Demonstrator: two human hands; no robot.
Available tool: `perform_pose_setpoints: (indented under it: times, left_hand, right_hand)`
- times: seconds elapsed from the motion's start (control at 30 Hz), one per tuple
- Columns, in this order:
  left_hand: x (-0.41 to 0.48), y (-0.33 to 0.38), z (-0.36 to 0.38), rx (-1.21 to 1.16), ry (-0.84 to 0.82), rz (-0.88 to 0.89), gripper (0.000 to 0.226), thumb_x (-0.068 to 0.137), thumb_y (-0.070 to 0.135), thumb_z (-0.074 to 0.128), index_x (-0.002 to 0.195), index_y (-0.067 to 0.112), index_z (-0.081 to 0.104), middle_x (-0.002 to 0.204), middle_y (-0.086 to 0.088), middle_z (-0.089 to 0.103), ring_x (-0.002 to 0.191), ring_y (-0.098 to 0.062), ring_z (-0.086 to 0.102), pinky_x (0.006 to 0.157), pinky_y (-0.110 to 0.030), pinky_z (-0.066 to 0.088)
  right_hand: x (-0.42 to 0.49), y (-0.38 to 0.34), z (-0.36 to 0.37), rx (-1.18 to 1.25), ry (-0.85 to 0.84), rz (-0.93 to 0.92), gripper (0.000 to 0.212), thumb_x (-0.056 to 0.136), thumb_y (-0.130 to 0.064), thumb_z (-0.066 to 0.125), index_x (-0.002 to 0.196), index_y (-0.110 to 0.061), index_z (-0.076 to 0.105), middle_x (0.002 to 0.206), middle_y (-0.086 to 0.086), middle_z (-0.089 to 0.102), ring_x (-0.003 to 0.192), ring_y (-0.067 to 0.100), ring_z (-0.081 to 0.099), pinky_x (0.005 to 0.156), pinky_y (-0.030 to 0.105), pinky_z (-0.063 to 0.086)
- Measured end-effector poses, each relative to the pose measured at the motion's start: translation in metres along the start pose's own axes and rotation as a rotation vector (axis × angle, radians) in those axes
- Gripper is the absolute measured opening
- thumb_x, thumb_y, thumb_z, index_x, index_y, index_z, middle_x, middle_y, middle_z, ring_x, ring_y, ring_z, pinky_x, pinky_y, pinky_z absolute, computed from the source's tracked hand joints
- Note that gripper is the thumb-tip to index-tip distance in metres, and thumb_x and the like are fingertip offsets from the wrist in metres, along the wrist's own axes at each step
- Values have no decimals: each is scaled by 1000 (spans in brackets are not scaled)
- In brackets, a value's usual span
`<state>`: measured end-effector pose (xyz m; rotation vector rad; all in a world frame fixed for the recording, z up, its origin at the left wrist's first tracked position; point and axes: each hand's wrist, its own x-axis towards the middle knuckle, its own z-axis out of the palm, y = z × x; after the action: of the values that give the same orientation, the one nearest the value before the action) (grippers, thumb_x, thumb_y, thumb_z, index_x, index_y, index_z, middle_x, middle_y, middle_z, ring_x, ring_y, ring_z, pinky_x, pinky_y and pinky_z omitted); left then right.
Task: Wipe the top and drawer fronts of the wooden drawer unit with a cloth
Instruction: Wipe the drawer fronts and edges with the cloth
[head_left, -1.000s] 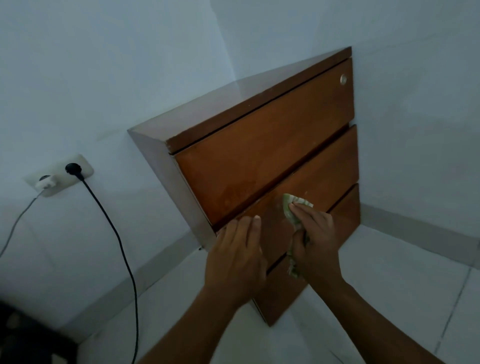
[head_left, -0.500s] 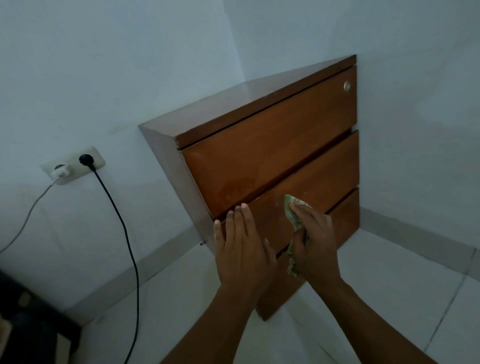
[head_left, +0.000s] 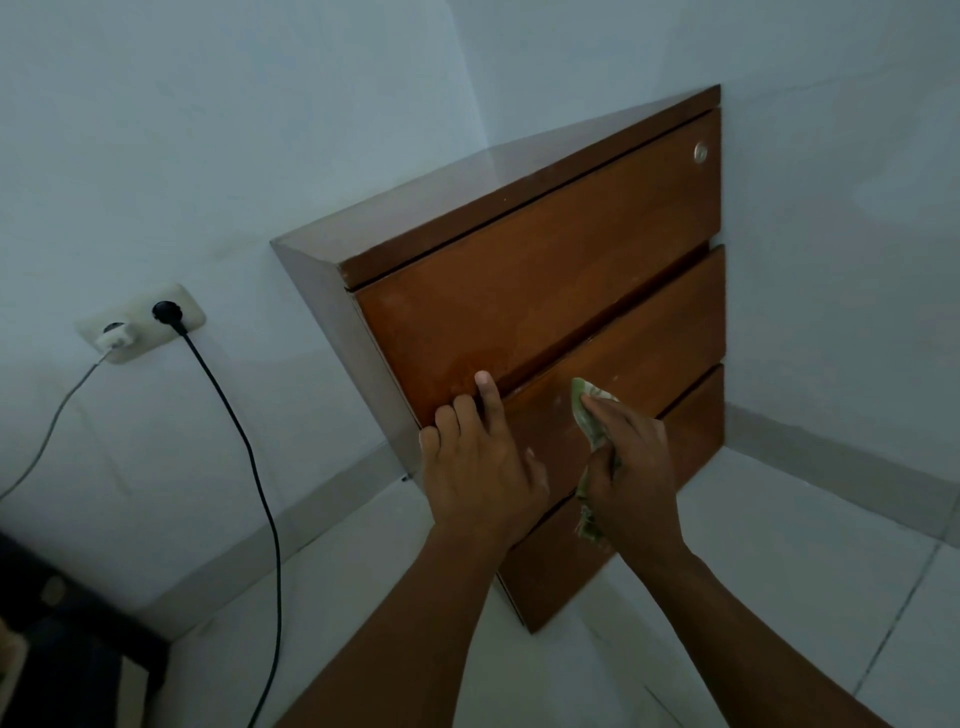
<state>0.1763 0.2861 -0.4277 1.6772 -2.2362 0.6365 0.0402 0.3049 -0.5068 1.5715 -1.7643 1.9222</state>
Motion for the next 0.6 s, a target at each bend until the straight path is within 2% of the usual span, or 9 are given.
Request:
perform_pose_setpoints:
  times: [0.13, 0.23, 0.37, 0.43, 0.5, 0.6]
  left_hand:
    - [2, 10, -9, -63, -19, -36, 92, 83, 55, 45, 155, 3, 22, 115, -14, 51, 99, -29, 46, 87, -45, 39]
    - [-7, 18, -16, -179, -9, -51, 89, 84, 57, 44, 154, 5, 24, 115, -9, 53, 100, -26, 49, 88, -43, 39]
    - [-30, 11, -15, -327, 109, 82, 86, 84, 57, 46, 153, 8, 28, 116, -4, 50, 103, -22, 47, 87, -39, 44]
    - [-39, -7, -7, -326, 126, 66, 87, 86, 60, 46, 153, 7, 30, 131, -11, 52, 120, -28, 48, 98, -44, 45]
    - [-47, -28, 1, -278, 120, 38, 90, 88, 66, 43, 153, 5, 31, 145, -17, 48, 134, -33, 44, 109, -49, 38]
    - [-56, -42, 4, -274, 69, 63, 89, 89, 70, 39, 150, 6, 37, 150, -17, 46, 142, -34, 38, 116, -51, 33]
  right_hand:
    - [7, 3, -9, -6, 33, 20, 49, 84, 7, 49, 131, -6, 61, 129, 10, 62, 117, 27, 52, 99, 15, 35]
    - [15, 1, -18, -13, 79, 51, 47, 85, 3, 48, 131, -4, 60, 130, 15, 62, 117, 33, 54, 98, 26, 40]
    - [28, -17, -34, -6, 95, -34, 47, 85, 5, 49, 130, -3, 62, 128, 15, 62, 114, 30, 53, 93, 28, 44]
    - [30, -33, -38, -5, 36, -146, 46, 86, 3, 49, 129, -3, 62, 127, 15, 62, 113, 29, 53, 92, 29, 45]
    - [27, -51, -36, 7, -87, -274, 45, 87, -2, 48, 130, -3, 61, 127, 14, 62, 113, 27, 52, 95, 27, 43]
    - [10, -71, -25, -30, -352, -414, 45, 86, -13, 49, 129, -8, 63, 128, 7, 63, 116, 23, 50, 96, 30, 43]
